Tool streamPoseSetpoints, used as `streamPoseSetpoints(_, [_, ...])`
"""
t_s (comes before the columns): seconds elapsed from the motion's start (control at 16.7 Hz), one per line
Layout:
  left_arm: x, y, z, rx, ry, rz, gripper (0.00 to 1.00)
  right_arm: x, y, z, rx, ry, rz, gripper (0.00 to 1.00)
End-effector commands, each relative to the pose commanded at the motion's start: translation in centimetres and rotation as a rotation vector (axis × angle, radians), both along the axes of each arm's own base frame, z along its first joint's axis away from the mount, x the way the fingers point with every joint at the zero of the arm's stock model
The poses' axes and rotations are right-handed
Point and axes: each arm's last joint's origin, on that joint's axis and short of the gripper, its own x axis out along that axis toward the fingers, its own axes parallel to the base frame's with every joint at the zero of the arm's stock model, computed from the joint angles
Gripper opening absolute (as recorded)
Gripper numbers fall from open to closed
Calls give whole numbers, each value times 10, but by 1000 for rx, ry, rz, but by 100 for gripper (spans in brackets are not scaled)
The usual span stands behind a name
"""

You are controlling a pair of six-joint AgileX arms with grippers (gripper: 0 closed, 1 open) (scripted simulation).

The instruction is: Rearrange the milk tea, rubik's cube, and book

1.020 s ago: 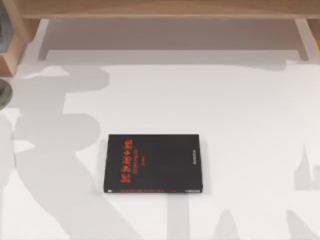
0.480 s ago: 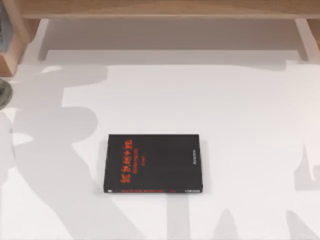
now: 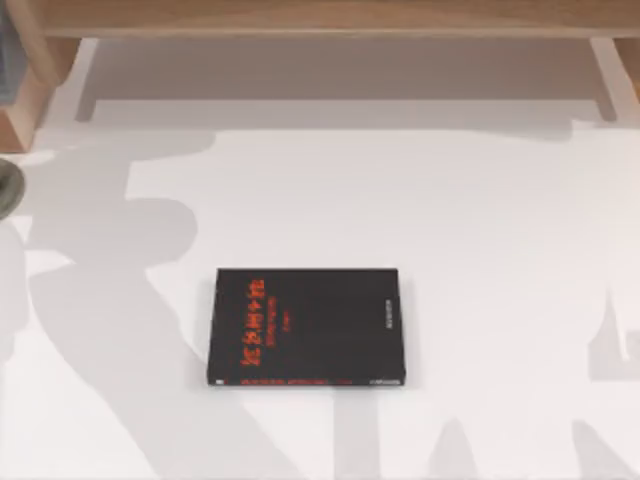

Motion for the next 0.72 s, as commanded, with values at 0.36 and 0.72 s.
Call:
streamPoseSetpoints(0.36, [0,0,0,0,0,0,47,0,0,0,0,0,0,100])
streamPoseSetpoints(0.72, [0,0,0,0,0,0,2,0,0,0,0,0,0,100])
